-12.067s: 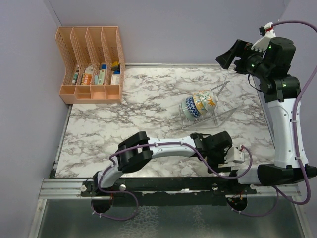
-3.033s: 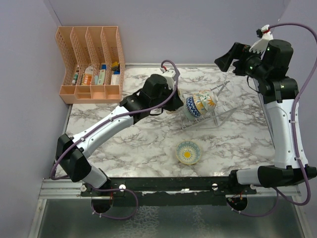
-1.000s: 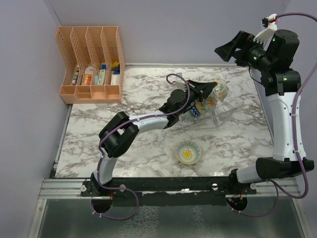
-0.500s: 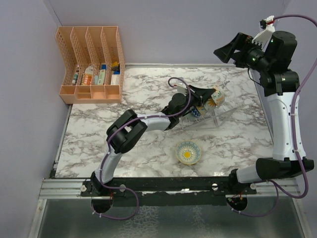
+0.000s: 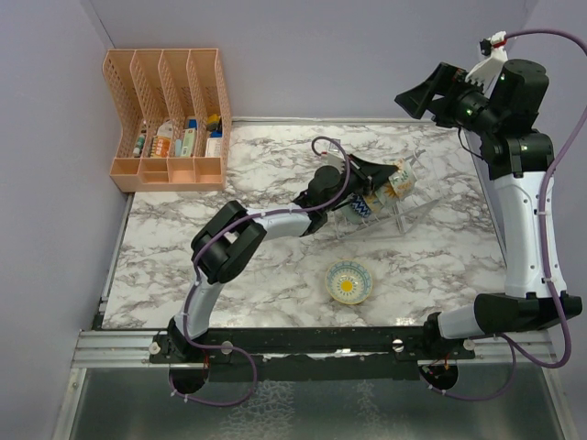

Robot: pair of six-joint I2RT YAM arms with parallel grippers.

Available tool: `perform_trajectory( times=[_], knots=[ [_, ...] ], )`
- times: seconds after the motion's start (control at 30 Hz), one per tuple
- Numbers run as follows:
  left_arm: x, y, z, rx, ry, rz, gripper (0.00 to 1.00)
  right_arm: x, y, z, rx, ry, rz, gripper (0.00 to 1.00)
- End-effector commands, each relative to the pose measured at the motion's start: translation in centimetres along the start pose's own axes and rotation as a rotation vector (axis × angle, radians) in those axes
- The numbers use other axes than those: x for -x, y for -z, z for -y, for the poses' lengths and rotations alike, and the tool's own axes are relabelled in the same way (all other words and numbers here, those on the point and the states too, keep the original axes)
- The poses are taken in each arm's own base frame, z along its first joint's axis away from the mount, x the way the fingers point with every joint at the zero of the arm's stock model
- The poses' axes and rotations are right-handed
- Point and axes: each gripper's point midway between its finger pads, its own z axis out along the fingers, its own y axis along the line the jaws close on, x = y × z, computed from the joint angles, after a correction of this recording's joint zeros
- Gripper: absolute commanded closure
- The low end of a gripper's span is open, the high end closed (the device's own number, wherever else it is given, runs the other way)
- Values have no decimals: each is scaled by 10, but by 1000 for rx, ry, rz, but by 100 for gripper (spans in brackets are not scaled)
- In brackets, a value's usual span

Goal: Load the bowls into the dish rack

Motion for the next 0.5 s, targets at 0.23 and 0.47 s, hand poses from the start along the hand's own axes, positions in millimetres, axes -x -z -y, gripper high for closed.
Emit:
perform_trajectory(
  times=[0.23, 0.47],
  knots=[
    [-11, 6, 7, 105, -32, -91, 80, 9, 10, -7, 24, 40, 39, 1],
    [-10, 7, 2, 128, -37, -98, 70, 7, 10, -6, 20, 40, 36, 1]
  ],
)
